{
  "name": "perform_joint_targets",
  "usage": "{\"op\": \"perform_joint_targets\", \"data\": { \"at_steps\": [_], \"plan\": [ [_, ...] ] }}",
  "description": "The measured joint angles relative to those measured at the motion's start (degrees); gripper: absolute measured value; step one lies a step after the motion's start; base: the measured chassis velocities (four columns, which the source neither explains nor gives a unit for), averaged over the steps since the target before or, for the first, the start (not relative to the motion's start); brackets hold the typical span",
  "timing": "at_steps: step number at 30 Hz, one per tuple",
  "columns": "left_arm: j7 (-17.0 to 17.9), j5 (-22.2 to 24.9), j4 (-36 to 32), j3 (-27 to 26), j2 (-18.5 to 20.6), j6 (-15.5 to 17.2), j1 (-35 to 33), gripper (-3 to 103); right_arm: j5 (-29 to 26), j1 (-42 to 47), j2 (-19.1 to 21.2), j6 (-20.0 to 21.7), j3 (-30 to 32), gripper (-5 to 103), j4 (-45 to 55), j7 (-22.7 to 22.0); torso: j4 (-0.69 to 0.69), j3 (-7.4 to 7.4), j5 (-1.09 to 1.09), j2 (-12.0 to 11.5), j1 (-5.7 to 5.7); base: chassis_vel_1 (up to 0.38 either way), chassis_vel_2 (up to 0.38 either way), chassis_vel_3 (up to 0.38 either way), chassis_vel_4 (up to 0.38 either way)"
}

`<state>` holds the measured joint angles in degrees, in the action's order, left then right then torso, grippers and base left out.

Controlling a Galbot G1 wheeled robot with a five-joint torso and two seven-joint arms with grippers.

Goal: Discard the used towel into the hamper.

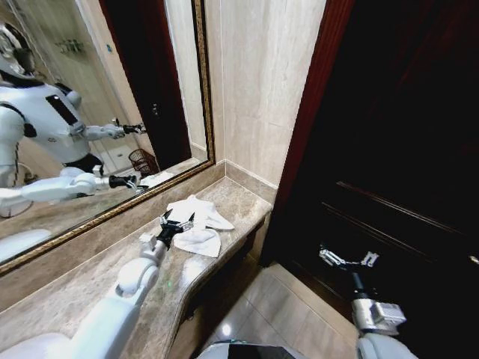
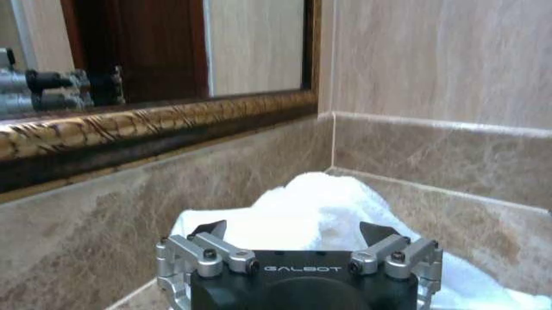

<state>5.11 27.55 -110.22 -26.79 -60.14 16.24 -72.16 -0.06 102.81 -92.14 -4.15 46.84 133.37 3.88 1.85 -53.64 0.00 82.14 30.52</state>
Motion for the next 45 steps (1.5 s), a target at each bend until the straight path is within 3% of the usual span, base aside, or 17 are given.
{"op": "perform_joint_targets", "data": {
  "at_steps": [4,8,23,30,34,39,43,45],
  "plan": [
    [1.0,0.1,1.5,1.7,1.1,3.4,2.7,100,-0.1,0.1,0.0,-0.7,0.0,100,-0.3,-0.8,0.01,0.00,0.00,0.0,0.00,0.000,0.000,0.000,0.000],
    [0.7,0.9,3.4,3.0,2.3,4.6,5.8,100,-0.1,0.1,0.0,-1.1,0.1,100,-0.5,-1.0,0.00,0.00,0.00,0.0,0.00,0.000,0.000,0.000,0.000],
    [-0.9,3.1,6.5,5.4,2.2,5.6,10.0,103,0.0,0.2,0.0,-1.3,0.1,100,-0.3,-1.6,0.00,0.00,0.00,0.0,0.00,0.000,0.000,0.000,0.000],
    [-0.8,2.8,6.1,5.1,1.7,7.8,9.4,85,-0.1,0.2,0.0,-1.1,0.1,100,0.2,-1.7,0.01,0.00,0.00,0.0,0.00,0.000,0.000,0.000,0.000],
    [-0.9,3.0,6.5,5.1,2.0,8.6,9.8,64,-0.1,0.3,0.0,-1.2,0.0,100,0.1,-1.5,0.00,0.01,0.01,0.0,0.00,0.000,0.000,0.000,0.000],
    [-1.1,3.0,6.9,5.1,2.1,8.8,10.1,52,0.0,0.6,0.0,-1.5,-0.1,100,0.0,-1.3,0.00,0.00,0.00,0.0,0.00,0.000,0.000,0.000,0.000],
    [-1.3,2.8,7.0,5.0,2.2,8.5,9.8,31,0.1,0.7,0.0,-1.7,-0.1,100,0.1,-1.0,0.00,0.00,0.00,0.0,0.00,0.000,0.000,0.000,0.000],
    [-1.3,2.8,7.0,5.0,2.1,8.4,9.7,26,0.1,0.8,0.0,-1.8,-0.1,100,0.1,-1.0,0.00,0.01,0.00,0.0,0.00,0.000,0.000,0.000,0.000]
  ]
}}
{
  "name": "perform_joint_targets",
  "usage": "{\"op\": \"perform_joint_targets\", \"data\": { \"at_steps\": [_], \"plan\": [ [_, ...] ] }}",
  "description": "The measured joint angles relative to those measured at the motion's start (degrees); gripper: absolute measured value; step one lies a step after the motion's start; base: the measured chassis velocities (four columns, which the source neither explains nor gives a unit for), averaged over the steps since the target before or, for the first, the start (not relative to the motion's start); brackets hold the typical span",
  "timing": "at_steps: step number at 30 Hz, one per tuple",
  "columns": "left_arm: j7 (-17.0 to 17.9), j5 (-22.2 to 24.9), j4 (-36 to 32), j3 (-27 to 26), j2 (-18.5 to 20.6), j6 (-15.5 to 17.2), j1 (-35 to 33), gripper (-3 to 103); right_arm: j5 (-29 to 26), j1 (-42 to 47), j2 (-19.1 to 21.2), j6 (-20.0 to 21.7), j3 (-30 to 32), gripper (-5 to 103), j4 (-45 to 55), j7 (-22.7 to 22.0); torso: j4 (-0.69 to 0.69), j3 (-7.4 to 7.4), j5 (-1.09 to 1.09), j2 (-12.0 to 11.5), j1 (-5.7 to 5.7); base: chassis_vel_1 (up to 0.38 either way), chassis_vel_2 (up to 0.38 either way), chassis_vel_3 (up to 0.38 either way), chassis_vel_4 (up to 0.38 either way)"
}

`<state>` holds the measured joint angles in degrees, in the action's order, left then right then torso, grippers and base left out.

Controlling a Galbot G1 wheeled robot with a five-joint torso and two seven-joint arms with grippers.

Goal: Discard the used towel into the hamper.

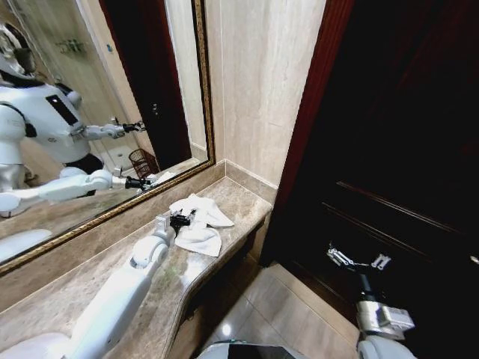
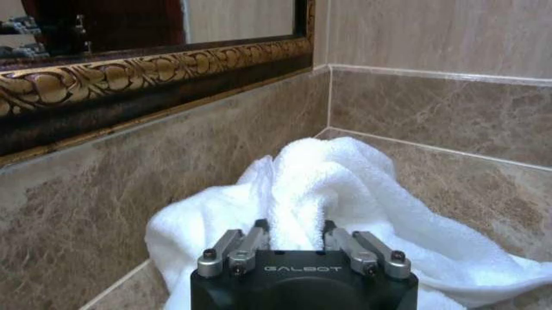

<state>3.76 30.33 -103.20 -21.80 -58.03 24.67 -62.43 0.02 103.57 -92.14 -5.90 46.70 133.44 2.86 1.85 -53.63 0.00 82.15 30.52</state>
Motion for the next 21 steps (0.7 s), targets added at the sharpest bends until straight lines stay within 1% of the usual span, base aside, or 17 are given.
{"op": "perform_joint_targets", "data": {
  "at_steps": [1,3,5,7,11,14,15,18,19,21],
  "plan": [
    [0.0,0.0,0.0,0.0,0.0,-0.1,-0.2,21,0.0,0.0,0.0,-0.1,-0.1,100,0.0,0.0,0.00,0.00,0.00,0.0,0.00,0.000,0.000,0.000,0.000],
    [0.0,-0.1,-0.1,-0.1,-0.1,-0.1,-0.3,21,0.1,0.0,0.0,-0.1,-0.1,100,0.0,0.0,0.00,0.00,0.00,0.0,0.00,0.000,0.000,0.000,0.000],
    [0.0,-0.1,-0.2,-0.2,-0.1,-0.5,-0.6,12,0.1,0.0,0.0,-0.1,-0.2,100,0.0,0.1,0.00,0.00,0.00,0.0,0.00,0.000,0.000,0.000,0.000],
    [0.1,-0.2,-0.3,-0.3,-0.1,-1.5,-0.7,7,0.2,0.0,0.0,-0.2,-0.2,100,0.0,0.1,0.00,0.00,-0.01,0.0,0.00,0.000,0.000,0.000,0.000],
    [0.2,-0.7,-0.7,-0.5,-0.2,-2.6,-0.9,7,0.3,0.1,0.0,-0.5,-0.2,100,-0.1,0.1,0.00,0.00,-0.01,0.0,0.00,0.000,0.000,0.000,0.000],
    [0.6,-1.2,-1.2,-0.8,-0.4,-6.3,-1.3,7,0.5,0.2,0.0,-0.8,-0.3,100,-0.1,0.2,0.00,0.00,-0.01,0.0,0.00,0.000,0.000,0.000,0.000],
    [0.6,-1.2,-1.2,-0.8,-0.4,-6.3,-1.3,7,0.5,0.2,0.0,-0.8,-0.3,100,-0.1,0.2,0.00,0.00,-0.01,0.0,0.00,0.000,0.000,0.000,0.000],
    [0.6,-2.7,-3.7,-1.8,-0.7,-11.9,-3.4,7,0.8,0.2,0.0,-0.9,-0.4,100,-0.1,0.2,0.00,0.00,-0.01,0.0,0.00,0.000,0.000,0.000,0.000],
    [0.6,-2.7,-3.7,-1.8,-0.7,-11.9,-3.4,7,0.8,0.2,0.0,-0.9,-0.4,100,-0.1,0.2,0.00,0.00,-0.01,0.0,0.00,0.000,0.000,0.000,0.000],
    [0.2,-4.4,-6.2,-3.2,-0.7,-14.8,-5.2,7,1.4,0.2,0.0,-0.9,-0.5,100,0.0,0.3,0.00,0.00,-0.01,0.0,0.00,0.000,0.000,0.000,0.000]
  ]
}}
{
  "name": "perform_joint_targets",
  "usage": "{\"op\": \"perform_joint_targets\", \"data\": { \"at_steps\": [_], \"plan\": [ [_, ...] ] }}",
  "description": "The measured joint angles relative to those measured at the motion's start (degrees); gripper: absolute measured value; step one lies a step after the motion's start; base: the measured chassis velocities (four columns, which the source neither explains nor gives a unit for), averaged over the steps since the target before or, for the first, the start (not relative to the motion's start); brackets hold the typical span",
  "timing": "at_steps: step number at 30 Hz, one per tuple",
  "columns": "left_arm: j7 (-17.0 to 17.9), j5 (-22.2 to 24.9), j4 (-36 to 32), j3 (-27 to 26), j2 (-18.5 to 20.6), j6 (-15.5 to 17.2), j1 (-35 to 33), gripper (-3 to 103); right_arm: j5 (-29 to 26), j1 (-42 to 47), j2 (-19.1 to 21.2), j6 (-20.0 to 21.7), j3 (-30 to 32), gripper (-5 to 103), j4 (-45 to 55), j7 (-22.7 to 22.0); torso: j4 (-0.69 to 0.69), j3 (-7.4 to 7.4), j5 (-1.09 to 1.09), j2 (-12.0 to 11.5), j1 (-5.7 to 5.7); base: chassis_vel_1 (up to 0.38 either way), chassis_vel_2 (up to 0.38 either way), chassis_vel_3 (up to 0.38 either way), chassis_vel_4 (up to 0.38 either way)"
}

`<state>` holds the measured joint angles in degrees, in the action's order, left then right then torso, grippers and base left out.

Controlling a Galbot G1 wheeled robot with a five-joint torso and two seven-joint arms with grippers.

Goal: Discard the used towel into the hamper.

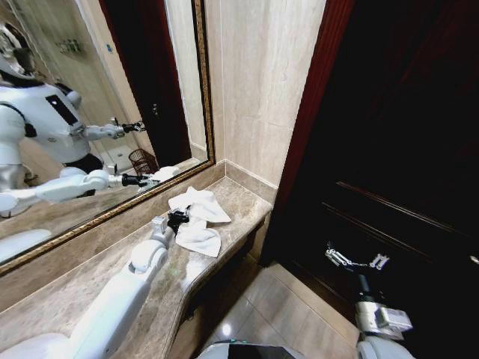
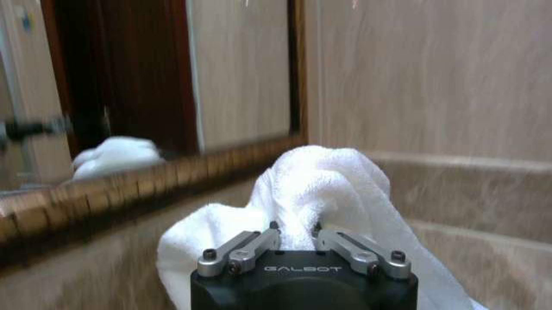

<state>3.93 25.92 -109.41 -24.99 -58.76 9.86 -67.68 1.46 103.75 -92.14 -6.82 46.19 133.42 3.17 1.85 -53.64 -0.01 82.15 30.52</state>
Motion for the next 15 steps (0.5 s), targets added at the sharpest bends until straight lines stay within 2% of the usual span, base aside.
{"op": "perform_joint_targets", "data": {
  "at_steps": [1,4,6,9,10,13,15],
  "plan": [
    [0.0,0.0,0.0,0.0,0.0,0.0,0.0,7,0.0,0.0,0.0,0.0,0.0,100,0.0,0.0,0.00,0.00,0.00,0.0,0.00,0.000,0.000,0.000,0.000],
    [-0.2,0.2,-6.2,-3.4,0.7,-0.8,-3.5,7,0.6,0.0,0.0,0.0,-0.7,100,0.3,0.3,0.00,0.00,0.01,0.0,0.00,0.000,0.000,0.000,0.000],
    [-0.2,0.6,-7.9,-4.5,0.9,-0.5,-4.4,7,0.6,0.0,0.0,0.0,-0.8,100,0.4,0.3,0.00,0.00,0.01,0.0,0.00,0.000,0.000,0.000,0.000],
    [1.2,1.8,-16.3,-8.7,1.2,1.3,-8.7,7,0.6,-0.3,0.0,0.4,-1.2,100,1.1,0.4,0.00,0.00,0.02,0.0,0.00,0.000,0.000,0.000,0.000],
    [1.2,1.8,-16.3,-8.7,1.2,1.3,-8.7,7,0.6,-0.3,0.0,0.4,-1.2,100,1.1,0.4,0.00,0.00,0.02,0.0,0.00,0.000,0.000,0.000,0.000],
    [3.3,1.7,-23.1,-10.8,-0.6,2.8,-12.1,7,-0.4,-0.3,0.0,2.0,-0.8,100,2.5,0.7,0.01,0.00,0.02,0.0,0.00,0.000,0.000,0.000,0.000],
    [3.8,1.0,-24.7,-11.2,-1.5,3.2,-13.2,7,-1.0,-0.2,0.0,2.9,-0.4,100,3.1,1.1,0.00,0.01,0.02,0.0,0.00,0.000,0.000,0.000,0.000]
  ]
}}
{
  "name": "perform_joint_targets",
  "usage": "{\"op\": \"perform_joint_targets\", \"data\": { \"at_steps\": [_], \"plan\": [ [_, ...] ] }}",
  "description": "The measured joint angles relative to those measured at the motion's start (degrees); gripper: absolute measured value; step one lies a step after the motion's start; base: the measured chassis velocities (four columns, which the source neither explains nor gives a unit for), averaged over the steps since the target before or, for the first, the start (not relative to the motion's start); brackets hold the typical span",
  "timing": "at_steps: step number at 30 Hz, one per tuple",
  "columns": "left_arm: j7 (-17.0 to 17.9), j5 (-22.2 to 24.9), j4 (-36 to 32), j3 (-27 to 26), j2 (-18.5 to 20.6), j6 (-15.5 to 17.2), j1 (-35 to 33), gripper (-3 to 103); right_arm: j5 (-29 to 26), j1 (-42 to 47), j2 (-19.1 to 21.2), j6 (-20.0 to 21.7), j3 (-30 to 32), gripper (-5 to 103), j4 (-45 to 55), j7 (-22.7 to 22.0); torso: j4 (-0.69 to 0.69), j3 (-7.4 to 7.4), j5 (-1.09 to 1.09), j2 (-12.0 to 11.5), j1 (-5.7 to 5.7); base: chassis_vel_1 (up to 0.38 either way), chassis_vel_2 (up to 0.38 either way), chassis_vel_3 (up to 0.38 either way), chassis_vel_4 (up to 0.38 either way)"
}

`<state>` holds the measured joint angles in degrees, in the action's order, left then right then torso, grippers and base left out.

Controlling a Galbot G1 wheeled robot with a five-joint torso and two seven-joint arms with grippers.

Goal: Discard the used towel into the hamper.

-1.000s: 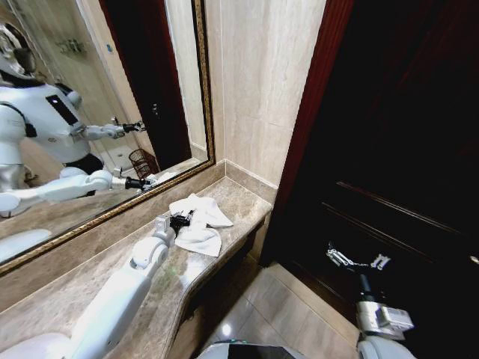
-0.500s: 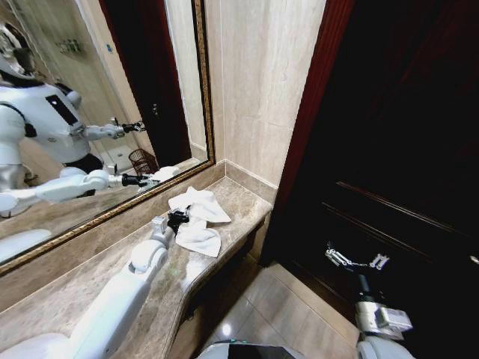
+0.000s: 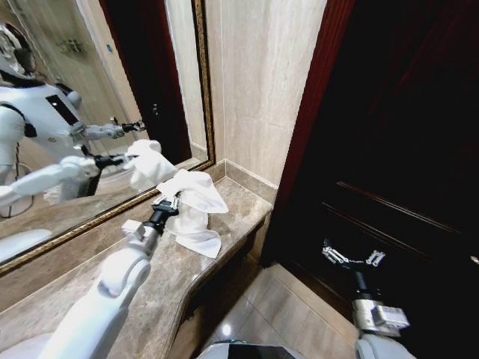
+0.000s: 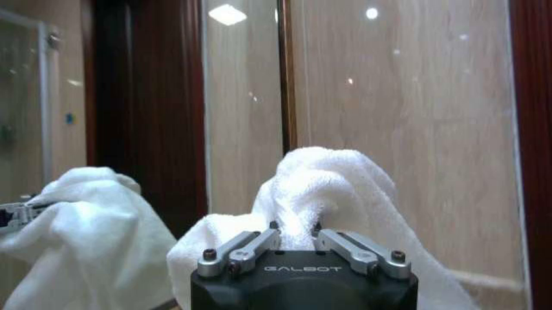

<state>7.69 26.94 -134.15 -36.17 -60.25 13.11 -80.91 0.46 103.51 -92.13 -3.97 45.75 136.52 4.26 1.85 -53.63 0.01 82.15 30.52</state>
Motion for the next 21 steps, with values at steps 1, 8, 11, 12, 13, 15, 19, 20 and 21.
{"op": "perform_joint_targets", "data": {
  "at_steps": [1,8,11,12,13,15,19,20,21],
  "plan": [
    [0.2,-2.1,-1.4,-0.5,-1.4,0.3,-1.2,7,-0.8,0.2,0.0,1.0,0.3,100,0.7,0.4,0.00,0.00,0.00,0.0,0.00,0.000,0.000,0.000,0.000],
    [0.2,-5.5,-1.4,-1.4,-5.7,-0.4,-3.6,7,-4.9,0.9,0.0,2.7,0.8,100,2.8,1.6,0.00,0.00,-0.01,0.0,0.00,0.000,0.000,0.000,0.000],
    [-1.4,-5.6,-0.1,-2.0,-6.7,-1.8,-4.1,7,-6.7,0.9,0.0,4.4,1.8,100,3.8,2.4,0.00,0.00,-0.01,0.0,0.00,0.000,0.000,0.000,0.000],
    [-1.9,-5.5,0.4,-2.0,-6.8,-2.1,-4.1,7,-7.2,0.8,0.0,5.0,2.1,100,4.1,2.6,-0.01,0.00,-0.01,0.0,0.00,0.000,0.000,0.000,0.000],
    [-1.9,-5.5,0.4,-2.0,-6.8,-2.1,-4.1,7,-7.2,0.8,0.0,5.0,2.1,100,4.1,2.6,-0.01,0.00,-0.01,0.0,0.00,0.000,0.000,0.000,0.000],
    [-2.4,-5.3,1.1,-1.9,-7.0,-2.3,-4.1,7,-8.3,0.3,0.0,6.3,2.5,100,4.4,2.9,-0.01,0.00,-0.01,0.0,0.00,0.000,0.000,0.000,0.000],
    [-2.7,-5.3,1.1,-1.7,-7.1,-2.6,-4.9,7,-10.2,-0.5,0.0,7.1,2.7,100,4.2,2.9,0.00,0.00,-0.01,0.0,0.00,0.000,0.000,0.000,0.000],
    [-2.7,-5.3,1.1,-1.6,-7.2,-2.9,-5.1,7,-10.5,-0.7,0.0,7.2,2.7,100,4.1,3.0,0.00,0.00,-0.01,0.0,0.00,0.000,0.000,0.000,0.000],
    [-2.7,-5.3,1.1,-1.6,-7.2,-2.9,-5.1,7,-10.5,-0.7,0.0,7.2,2.7,100,4.1,3.0,0.00,0.00,-0.01,0.0,0.00,0.000,0.000,0.000,0.000]
  ]
}}
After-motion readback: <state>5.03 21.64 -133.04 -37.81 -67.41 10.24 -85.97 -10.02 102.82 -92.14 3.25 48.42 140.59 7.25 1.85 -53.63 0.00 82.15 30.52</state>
